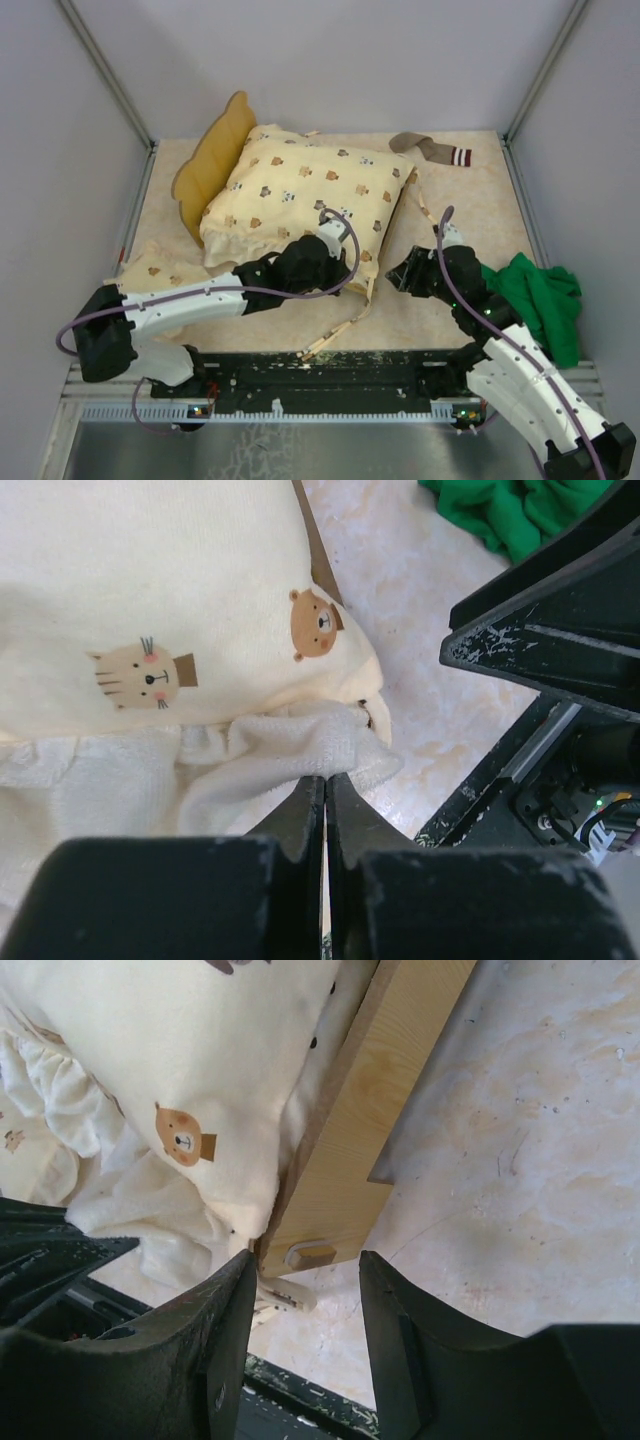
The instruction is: Set up the pet bed
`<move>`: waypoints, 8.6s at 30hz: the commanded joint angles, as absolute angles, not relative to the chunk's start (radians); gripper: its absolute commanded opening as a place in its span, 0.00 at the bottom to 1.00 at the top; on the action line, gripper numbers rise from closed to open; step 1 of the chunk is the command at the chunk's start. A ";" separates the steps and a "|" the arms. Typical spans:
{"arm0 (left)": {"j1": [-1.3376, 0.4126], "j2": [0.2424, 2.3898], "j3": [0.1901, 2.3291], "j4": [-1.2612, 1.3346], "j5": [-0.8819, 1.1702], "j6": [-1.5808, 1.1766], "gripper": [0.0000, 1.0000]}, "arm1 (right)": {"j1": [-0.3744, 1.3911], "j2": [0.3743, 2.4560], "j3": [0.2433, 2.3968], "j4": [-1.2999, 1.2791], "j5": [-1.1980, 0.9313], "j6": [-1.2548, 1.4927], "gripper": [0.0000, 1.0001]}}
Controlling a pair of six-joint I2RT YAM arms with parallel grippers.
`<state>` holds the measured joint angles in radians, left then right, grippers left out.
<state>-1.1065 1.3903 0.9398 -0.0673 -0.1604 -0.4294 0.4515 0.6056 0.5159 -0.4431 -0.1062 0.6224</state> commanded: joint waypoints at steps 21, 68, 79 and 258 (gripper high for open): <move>-0.996 1.287 1.010 -0.053 -0.074 -0.427 0.00 | 0.589 0.569 0.524 -0.419 -0.027 0.752 0.43; -0.672 1.442 1.065 -0.045 -0.010 -0.317 0.00 | 0.913 1.083 0.603 0.067 0.149 0.596 0.34; -0.637 1.465 1.067 -0.058 -0.039 -0.318 0.00 | 0.913 1.178 0.656 0.127 0.151 0.530 0.32; -0.660 0.940 0.359 -0.097 0.309 -0.659 0.50 | 1.074 1.428 0.626 -0.040 -0.206 -0.785 0.31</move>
